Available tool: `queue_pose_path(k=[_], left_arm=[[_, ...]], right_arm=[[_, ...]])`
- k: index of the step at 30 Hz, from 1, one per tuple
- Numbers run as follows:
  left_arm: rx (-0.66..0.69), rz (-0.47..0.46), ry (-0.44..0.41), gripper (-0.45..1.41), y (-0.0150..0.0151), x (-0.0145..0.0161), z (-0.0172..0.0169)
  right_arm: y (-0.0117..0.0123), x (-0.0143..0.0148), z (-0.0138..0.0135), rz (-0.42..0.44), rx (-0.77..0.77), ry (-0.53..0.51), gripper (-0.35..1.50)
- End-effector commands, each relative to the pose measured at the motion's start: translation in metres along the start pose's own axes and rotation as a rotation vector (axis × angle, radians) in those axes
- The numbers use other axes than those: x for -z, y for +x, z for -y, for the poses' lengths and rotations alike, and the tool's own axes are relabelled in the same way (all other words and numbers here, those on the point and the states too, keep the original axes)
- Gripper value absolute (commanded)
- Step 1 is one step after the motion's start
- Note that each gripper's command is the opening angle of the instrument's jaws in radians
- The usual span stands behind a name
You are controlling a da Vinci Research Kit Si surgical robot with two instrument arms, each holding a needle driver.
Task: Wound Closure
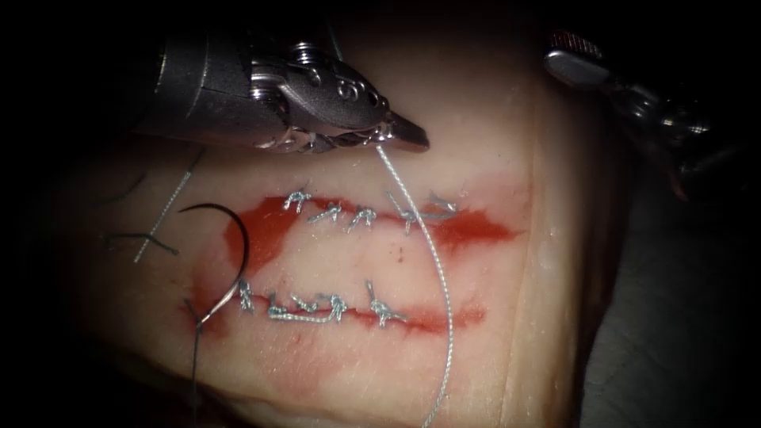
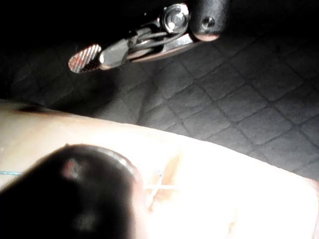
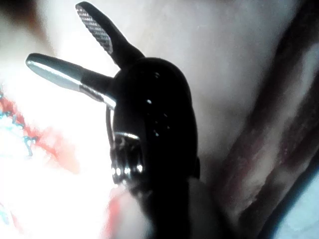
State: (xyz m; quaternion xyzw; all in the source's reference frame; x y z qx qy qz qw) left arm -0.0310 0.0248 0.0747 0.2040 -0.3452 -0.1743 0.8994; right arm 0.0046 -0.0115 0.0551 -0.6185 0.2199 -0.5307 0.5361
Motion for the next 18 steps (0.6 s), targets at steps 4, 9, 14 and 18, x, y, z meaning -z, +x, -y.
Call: queue_pose_path(k=[4, 9, 14, 18], left_arm=[[-0.028, 0.002, 0.030, -0.33, 0.0000, -0.0006, -0.0004], [-0.109, 0.009, 0.114, 0.24, 0.0007, -0.0015, 0.0005], [-0.214, 0.026, 0.223, 0.58, 0.0012, -0.0026, 0.0014], [-0.269, 0.079, 0.279, 0.71, 0.0011, -0.0032, 0.0015]], right_arm=[[0.0008, -0.0010, 0.0001, 0.002, -0.002, -0.008, 1.29], [0.0009, -0.0011, 0.0000, 0.001, -0.013, -0.012, 1.29], [0.0009, -0.0011, 0.0000, 0.000, -0.019, -0.015, 1.31], [0.0010, -0.0011, 0.0000, 0.001, -0.036, -0.014, 1.31]])
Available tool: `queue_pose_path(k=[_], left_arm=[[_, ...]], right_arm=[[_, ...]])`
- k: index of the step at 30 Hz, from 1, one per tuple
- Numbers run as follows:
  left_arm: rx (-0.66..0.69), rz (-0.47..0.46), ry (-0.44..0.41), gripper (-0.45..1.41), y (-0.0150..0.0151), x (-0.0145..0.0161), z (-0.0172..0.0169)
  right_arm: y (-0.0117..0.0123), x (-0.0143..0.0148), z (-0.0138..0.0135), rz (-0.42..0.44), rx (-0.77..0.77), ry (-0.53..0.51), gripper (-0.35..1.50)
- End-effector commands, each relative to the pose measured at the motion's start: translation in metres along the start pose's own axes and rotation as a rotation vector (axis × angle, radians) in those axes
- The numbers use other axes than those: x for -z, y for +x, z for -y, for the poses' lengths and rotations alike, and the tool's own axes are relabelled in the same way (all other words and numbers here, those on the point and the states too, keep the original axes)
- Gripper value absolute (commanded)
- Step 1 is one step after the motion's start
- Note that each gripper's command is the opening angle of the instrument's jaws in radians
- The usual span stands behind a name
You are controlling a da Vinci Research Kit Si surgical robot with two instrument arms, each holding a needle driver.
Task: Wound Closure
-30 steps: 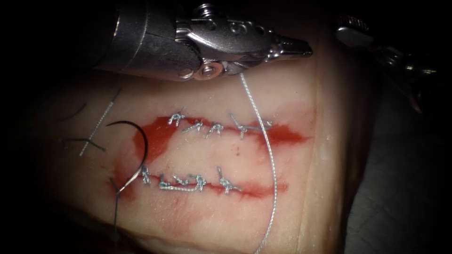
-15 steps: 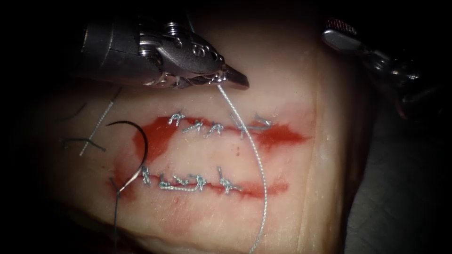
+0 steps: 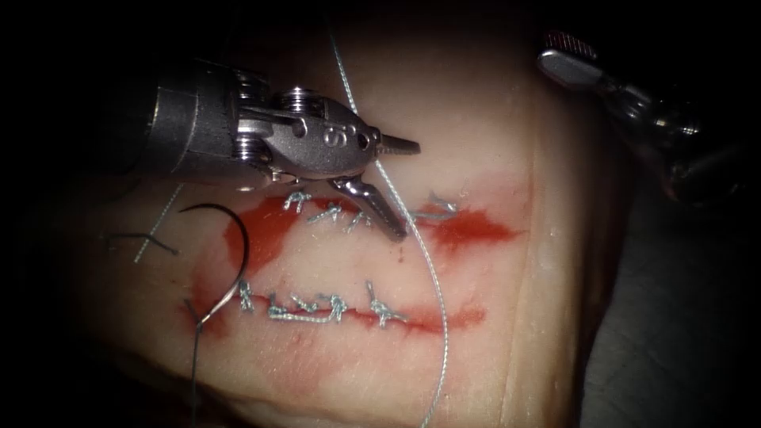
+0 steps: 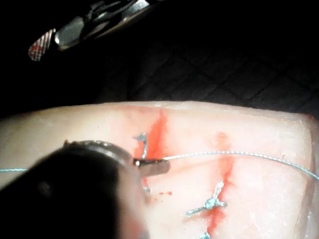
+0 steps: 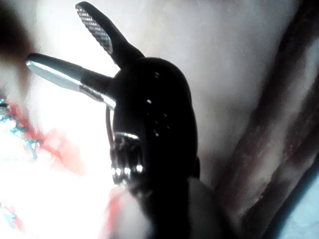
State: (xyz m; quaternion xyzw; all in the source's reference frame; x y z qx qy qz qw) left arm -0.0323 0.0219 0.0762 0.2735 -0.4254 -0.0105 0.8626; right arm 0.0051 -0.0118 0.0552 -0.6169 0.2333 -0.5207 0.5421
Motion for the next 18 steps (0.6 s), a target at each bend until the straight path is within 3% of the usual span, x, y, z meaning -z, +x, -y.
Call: queue_pose_path(k=[1, 9, 18], left_arm=[[-0.013, 0.024, 0.000, 0.71, -0.0001, -0.0005, -0.0007], [-0.078, 0.145, 0.034, 0.43, -0.0012, -0.0015, -0.0010], [-0.020, 0.162, 0.026, 0.39, -0.0013, -0.0024, -0.0010]], right_arm=[[0.0006, -0.0009, 0.0001, 0.002, -0.001, -0.005, 1.31], [0.0009, -0.0011, 0.0002, 0.009, -0.015, -0.004, 1.29], [0.0015, -0.0015, 0.0001, 0.017, -0.028, 0.000, 1.29]])
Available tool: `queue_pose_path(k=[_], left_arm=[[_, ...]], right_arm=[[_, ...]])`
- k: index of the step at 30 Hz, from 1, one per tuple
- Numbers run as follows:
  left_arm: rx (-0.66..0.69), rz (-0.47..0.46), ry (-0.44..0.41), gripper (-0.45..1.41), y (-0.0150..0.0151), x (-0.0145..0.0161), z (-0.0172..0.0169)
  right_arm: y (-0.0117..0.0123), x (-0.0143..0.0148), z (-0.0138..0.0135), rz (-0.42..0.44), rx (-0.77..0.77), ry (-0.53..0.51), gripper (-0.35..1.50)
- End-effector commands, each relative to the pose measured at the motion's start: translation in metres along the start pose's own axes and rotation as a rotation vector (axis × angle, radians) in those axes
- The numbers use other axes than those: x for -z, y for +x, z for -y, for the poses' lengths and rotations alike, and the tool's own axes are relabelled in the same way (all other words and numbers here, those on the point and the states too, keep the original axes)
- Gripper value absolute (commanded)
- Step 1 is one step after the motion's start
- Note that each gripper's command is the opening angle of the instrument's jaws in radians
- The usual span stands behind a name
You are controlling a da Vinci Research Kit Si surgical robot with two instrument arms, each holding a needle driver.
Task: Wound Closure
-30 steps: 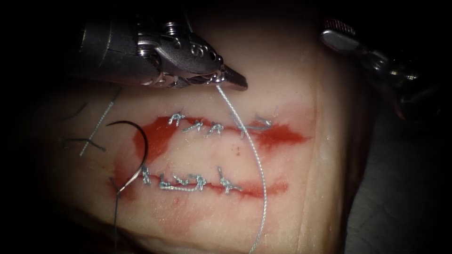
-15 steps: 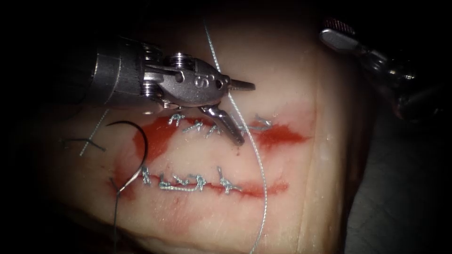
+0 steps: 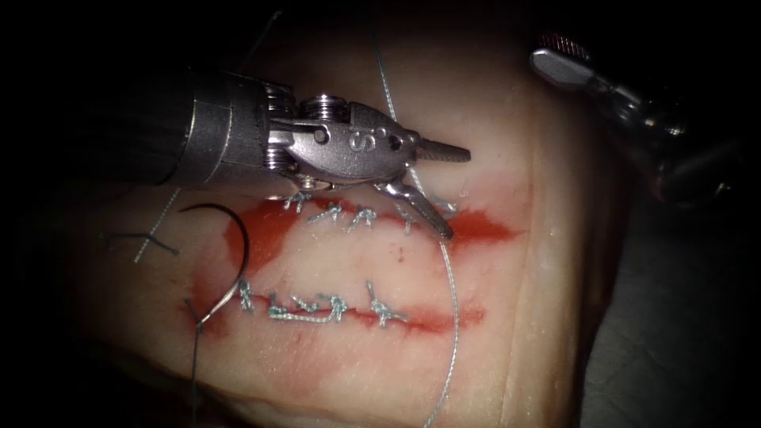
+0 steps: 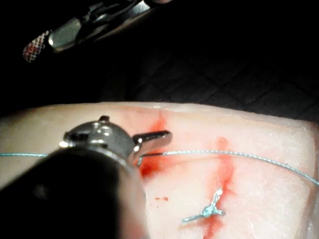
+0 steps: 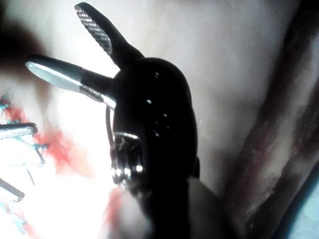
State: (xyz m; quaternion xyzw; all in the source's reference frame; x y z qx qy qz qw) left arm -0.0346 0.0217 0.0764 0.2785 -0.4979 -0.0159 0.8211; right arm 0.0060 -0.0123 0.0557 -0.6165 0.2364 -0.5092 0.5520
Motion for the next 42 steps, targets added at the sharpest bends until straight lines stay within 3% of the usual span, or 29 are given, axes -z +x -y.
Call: queue_pose_path(k=[1, 2, 3, 5, 10, 13, 17, 19, 20, 25, 28, 42], left_arm=[[0.005, -0.002, -0.003, 0.36, 0.0001, -0.0006, -0.0006], [0.004, -0.003, -0.003, 0.31, 0.0002, -0.0006, -0.0005], [0.016, -0.005, 0.000, 0.11, 0.0004, -0.0007, -0.0004], [0.020, -0.006, 0.000, 0.04, 0.0005, -0.0008, -0.0003], [0.059, -0.014, 0.002, -0.45, 0.0008, -0.0009, -0.0002], [0.105, -0.021, -0.005, -0.45, 0.0008, -0.0008, -0.0003], [0.153, -0.020, -0.033, -0.45, 0.0009, -0.0004, -0.0009], [0.160, -0.021, -0.054, -0.45, 0.0011, -0.0001, -0.0013], [0.172, -0.021, -0.069, -0.45, 0.0013, 0.0001, -0.0016], [0.183, -0.019, -0.098, -0.45, 0.0014, 0.0008, -0.0022], [0.192, -0.016, -0.113, -0.45, 0.0012, 0.0014, -0.0027], [0.206, -0.015, -0.140, -0.45, 0.0009, 0.0022, -0.0028]], right_arm=[[0.0007, -0.0009, 0.0001, 0.003, -0.007, -0.004, 1.29], [0.0007, -0.0009, 0.0001, 0.003, -0.007, -0.003, 1.29], [0.0007, -0.0009, 0.0001, 0.003, -0.007, -0.003, 1.29], [0.0007, -0.0009, 0.0001, 0.003, -0.007, -0.003, 1.29], [0.0007, -0.0008, 0.0000, 0.003, -0.007, -0.003, 1.28], [0.0009, -0.0007, 0.0000, -0.003, -0.005, -0.015, 1.26], [0.0021, -0.0001, -0.0002, -0.079, 0.007, -0.059, 1.18], [0.0025, 0.0000, -0.0002, -0.156, 0.062, -0.049, 1.19], [0.0028, 0.0000, -0.0001, -0.247, 0.116, -0.038, 1.23], [0.0040, 0.0005, 0.0002, -0.384, 0.158, -0.052, 1.23], [0.0062, 0.0007, 0.0004, -0.462, 0.185, -0.079, 1.23], [0.0096, -0.0023, -0.0004, -0.510, 0.206, -0.190, 1.23]])
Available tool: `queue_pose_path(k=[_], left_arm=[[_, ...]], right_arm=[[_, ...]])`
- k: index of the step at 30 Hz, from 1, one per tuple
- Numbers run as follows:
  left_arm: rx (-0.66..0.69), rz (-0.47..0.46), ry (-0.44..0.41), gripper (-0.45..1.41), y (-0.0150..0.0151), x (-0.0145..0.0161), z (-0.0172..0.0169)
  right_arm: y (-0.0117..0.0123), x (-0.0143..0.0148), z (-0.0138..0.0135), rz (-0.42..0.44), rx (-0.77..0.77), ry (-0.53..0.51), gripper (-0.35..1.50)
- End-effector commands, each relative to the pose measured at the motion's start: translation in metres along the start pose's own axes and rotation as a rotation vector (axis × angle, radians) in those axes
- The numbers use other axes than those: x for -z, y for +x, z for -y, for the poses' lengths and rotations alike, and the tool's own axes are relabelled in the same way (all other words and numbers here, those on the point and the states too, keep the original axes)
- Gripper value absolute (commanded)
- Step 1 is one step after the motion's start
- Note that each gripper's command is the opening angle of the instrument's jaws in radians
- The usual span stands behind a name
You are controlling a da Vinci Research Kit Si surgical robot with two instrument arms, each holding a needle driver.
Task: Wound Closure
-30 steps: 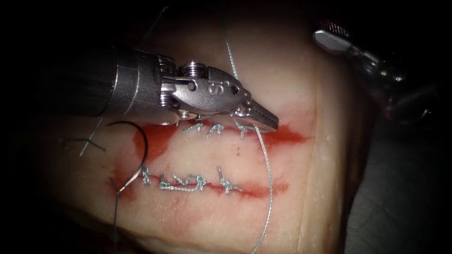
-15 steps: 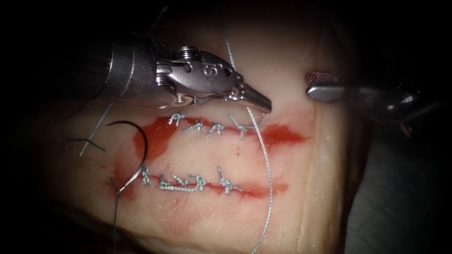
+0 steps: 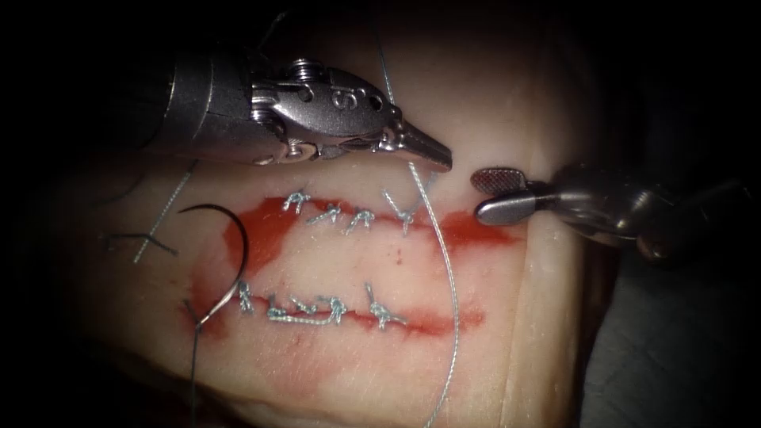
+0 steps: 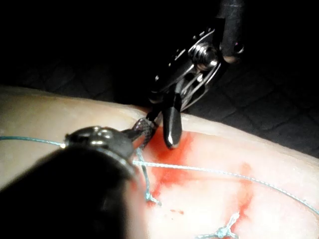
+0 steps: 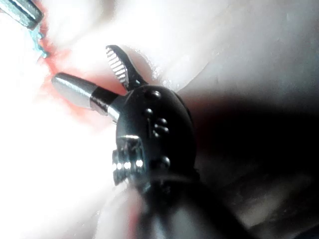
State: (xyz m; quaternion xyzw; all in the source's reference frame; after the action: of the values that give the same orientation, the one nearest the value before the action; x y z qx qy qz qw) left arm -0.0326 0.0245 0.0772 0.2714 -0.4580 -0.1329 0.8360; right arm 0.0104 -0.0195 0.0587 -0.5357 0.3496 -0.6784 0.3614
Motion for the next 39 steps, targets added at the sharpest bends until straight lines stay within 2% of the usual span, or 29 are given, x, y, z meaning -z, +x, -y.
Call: queue_pose_path(k=[1, 23, 29, 39], left_arm=[[0.000, 0.000, -0.007, -0.45, 0.0000, -0.0005, -0.0006], [0.001, -0.018, -0.026, -0.45, 0.0005, -0.0010, -0.0007], [0.007, -0.025, -0.028, -0.45, 0.0006, -0.0011, -0.0008], [0.007, -0.024, -0.031, -0.45, 0.0006, -0.0010, -0.0008]], right_arm=[[0.0001, -0.0020, 0.0000, 0.001, 0.004, -0.015, 1.23], [-0.0011, -0.0060, -0.0010, 0.057, -0.010, 0.002, 1.21], [-0.0020, -0.0065, -0.0013, 0.118, -0.017, -0.008, 1.23], [-0.0017, -0.0085, -0.0012, 0.129, -0.009, 0.010, 1.26]])
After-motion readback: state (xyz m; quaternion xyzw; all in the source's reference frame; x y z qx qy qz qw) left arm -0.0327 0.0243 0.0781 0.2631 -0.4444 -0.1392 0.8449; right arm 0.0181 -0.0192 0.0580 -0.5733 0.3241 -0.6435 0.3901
